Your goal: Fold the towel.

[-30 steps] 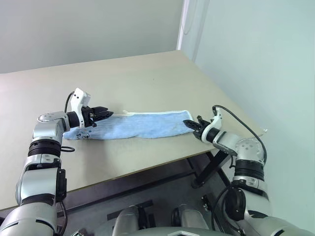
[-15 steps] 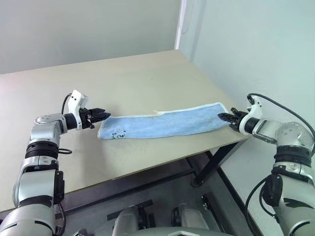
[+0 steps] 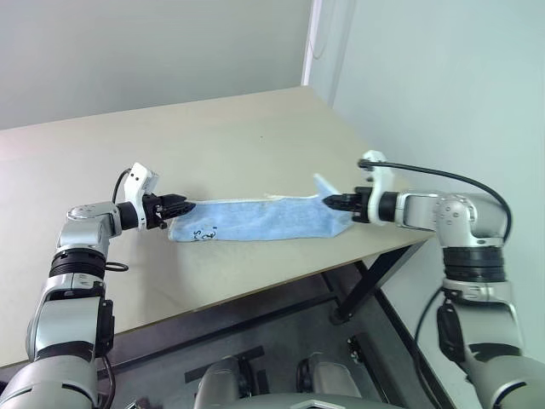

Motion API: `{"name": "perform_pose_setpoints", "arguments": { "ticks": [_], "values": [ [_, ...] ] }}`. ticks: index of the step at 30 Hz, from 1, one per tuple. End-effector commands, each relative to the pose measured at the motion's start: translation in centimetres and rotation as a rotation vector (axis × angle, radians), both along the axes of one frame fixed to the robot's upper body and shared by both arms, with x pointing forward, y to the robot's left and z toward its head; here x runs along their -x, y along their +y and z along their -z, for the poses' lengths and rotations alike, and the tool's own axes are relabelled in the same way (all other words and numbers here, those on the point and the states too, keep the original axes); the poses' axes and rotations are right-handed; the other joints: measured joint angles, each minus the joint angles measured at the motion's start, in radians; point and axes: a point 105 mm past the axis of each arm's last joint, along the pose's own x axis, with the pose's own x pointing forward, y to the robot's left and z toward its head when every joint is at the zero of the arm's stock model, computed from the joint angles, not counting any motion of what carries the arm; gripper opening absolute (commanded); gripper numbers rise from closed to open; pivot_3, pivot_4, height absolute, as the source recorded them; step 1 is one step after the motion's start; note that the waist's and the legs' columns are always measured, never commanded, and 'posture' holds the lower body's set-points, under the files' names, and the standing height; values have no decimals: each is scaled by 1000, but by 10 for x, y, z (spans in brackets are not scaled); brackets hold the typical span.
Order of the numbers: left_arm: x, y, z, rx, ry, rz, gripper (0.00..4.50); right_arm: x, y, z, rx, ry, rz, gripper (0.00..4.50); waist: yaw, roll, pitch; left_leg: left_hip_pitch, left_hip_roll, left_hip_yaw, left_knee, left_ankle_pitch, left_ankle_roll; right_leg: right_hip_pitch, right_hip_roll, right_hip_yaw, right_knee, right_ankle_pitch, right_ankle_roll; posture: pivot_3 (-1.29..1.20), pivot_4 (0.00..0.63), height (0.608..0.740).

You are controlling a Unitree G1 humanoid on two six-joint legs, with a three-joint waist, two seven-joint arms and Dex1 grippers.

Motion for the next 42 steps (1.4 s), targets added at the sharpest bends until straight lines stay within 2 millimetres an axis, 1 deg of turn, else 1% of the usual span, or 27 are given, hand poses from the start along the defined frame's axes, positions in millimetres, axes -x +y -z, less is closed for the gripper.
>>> {"name": "perform_pose_setpoints", "arguments": {
  "ticks": [1, 3, 5, 8, 10, 12, 15, 17, 19, 21, 22, 23, 25, 28, 30, 32, 34, 36, 37, 38, 39, 40, 42],
  "values": [
    [-6, -1, -13, -24, -45, 9, 2089, -7, 29, -17, -30, -41, -36, 37, 0, 0, 0, 0, 0, 0, 0, 0, 0, 0, 0, 0, 0, 0, 0, 0, 0, 735],
    [-7, -5, -10, -27, -41, 18, 2089, -18, 47, -12, -47, -30, -30, 37, 0, 0, 0, 0, 0, 1, 0, 0, 0, 0, 0, 0, 0, 0, 0, 0, 0, 735],
    [-7, -8, -10, -28, -40, 30, 2089, -28, 62, -1, -30, -10, -21, 37, 0, 0, 0, 0, 0, 1, 0, 0, 0, 0, 1, 0, 0, 1, 0, 0, 0, 735],
    [-8, -10, -12, -20, -45, 35, 2089, -35, 75, 22, 26, 30, -11, 37, 1, -1, 0, -1, 0, 3, 0, 2, -4, 1, 3, 0, 1, 1, 1, 0, 0, 735],
    [-9, -6, -17, 14, -49, 9, 2089, -33, 83, 37, 72, 30, -48, 37, 0, -1, 0, -2, 0, 4, 0, 3, -6, 1, 3, 0, 1, 1, 1, 0, 0, 735],
    [-11, 0, -21, 43, -50, -25, 2089, -36, 86, 44, 77, 37, -33, 37, -2, -1, 0, -2, 0, 4, 0, 3, -6, 1, 3, 0, 1, 1, 1, 0, 0, 735],
    [-9, 4, -19, 34, -45, -30, 2089, -36, 90, 44, 59, 29, -53, 734, -3, -1, 0, -2, 1, 4, 0, 4, -6, 1, 4, 0, 2, 1, 1, 0, 0, 735],
    [-9, 5, -19, 34, -43, -32, 2089, -35, 92, 41, 46, 16, -70, 1401, -3, -1, 0, -1, 1, 4, 0, 4, -6, 1, 4, 0, 2, 1, 1, 0, 0, 735],
    [-8, 6, -18, 35, -40, -37, 2089, -36, 93, 32, 18, -1, -72, 2100, -3, -1, 0, -1, 1, 4, 0, 4, -6, 1, 4, 1, 2, 1, 1, 0, 0, 735],
    [-8, 7, -18, 42, -36, -43, 2089, -38, 90, 12, -37, -73, -72, 2774, -2, -1, 0, -1, 1, 4, 0, 4, -6, 1, 4, 1, 3, 1, 1, 0, 0, 735],
    [-7, 8, -19, 54, -33, -47, 2089, -37, 87, -3, -88, -127, -82, 3172, -2, -1, 0, -2, 1, 4, 0, 4, -6, 0, 4, 1, 3, 1, 1, 0, 0, 735],
    [-7, 9, -20, 65, -28, -48, 2089, -35, 82, -16, -133, -166, -94, 3457, -1, -1, 0, -2, 1, 4, 0, 4, -6, 0, 4, 1, 3, 1, 1, 0, 0, 735],
    [-4, 13, -20, 72, -13, -52, 2089, -30, 70, -35, -190, -254, -95, 3457, 0, -1, -1, -2, 1, 4, 0, 4, -6, 0, 4, 1, 3, 1, 1, 0, 0, 735],
    [-2, 21, -20, 92, 21, -82, 2089, -23, 58, -45, -221, -343, -102, 3457, -2, -2, -1, -2, 1, 4, 0, 4, -6, 0, 4, 1, 2, 1, 1, 0, 0, 735],
    [2, 29, -17, 79, 60, -106, 2089, -25, 51, -35, -137, -417, -84, 3457, -2, -2, -1, -1, 1, 4, 0, 3, -5, 0, 4, 1, 2, 1, 1, 0, 0, 735],
    [5, 36, -17, 85, 96, -132, 2089, -30, 50, -12, 9, -468, -83, 3457, -4, -2, -1, -1, 2, 4, -1, 2, -4, 0, 5, 1, 3, 1, 1, 0, 0, 735],
    [8, 41, -23, 124, 116, -146, 2089, -35, 52, 9, 126, -494, -86, 3457, -6, -2, -1, -1, 2, 4, -1, 1, -2, 0, 5, 1, 3, 1, 1, 0, 0, 735],
    [11, 49, -24, 127, 154, -182, 2089, -38, 61, 21, 150, -490, -85, 3457, -6, -2, -1, -1, 3, 3, -1, 2, -3, -1, 6, 1, 3, 1, 0, 0, 0, 735],
    [13, 53, -21, 113, 174, -197, 2089, -39, 65, 23, 145, -484, -81, 3457, -6, -2, -1, -1, 4, 3, -1, 3, -4, -1, 7, 1, 3, 1, 0, 0, 0, 735],
    [18, 53, -17, 99, 200, -175, 2089, -41, 69, 28, 156, -479, -76, 3457, -6, -2, -1, 0, 4, 3, 0, 4, -6, -1, 8, 1, 3, 1, 0, 0, 0, 735],
    [23, 53, -14, 89, 212, -154, 2445, -43, 71, 31, 171, -482, -71, 3486, -5, -2, -1, 0, 5, 3, -1, 5, -8, -1, 9, 1, 3, 1, -1, 0, 0, 735],
    [26, 54, -12, 92, 222, -149, 2612, -45, 73, 34, 186, -486, -66, 3486, -5, -2, -1, 0, 6, 3, -1, 6, -10, -1, 9, 1, 3, 2, -1, 0, 0, 735],
    [26, 56, -10, 117, 242, -173, 3310, -49, 76, 44, 217, -471, -60, 3486, -1, -2, -1, -1, 6, 4, -1, 7, -11, -2, 9, 2, 3, 1, -1, 0, 0, 735]
  ]
}}
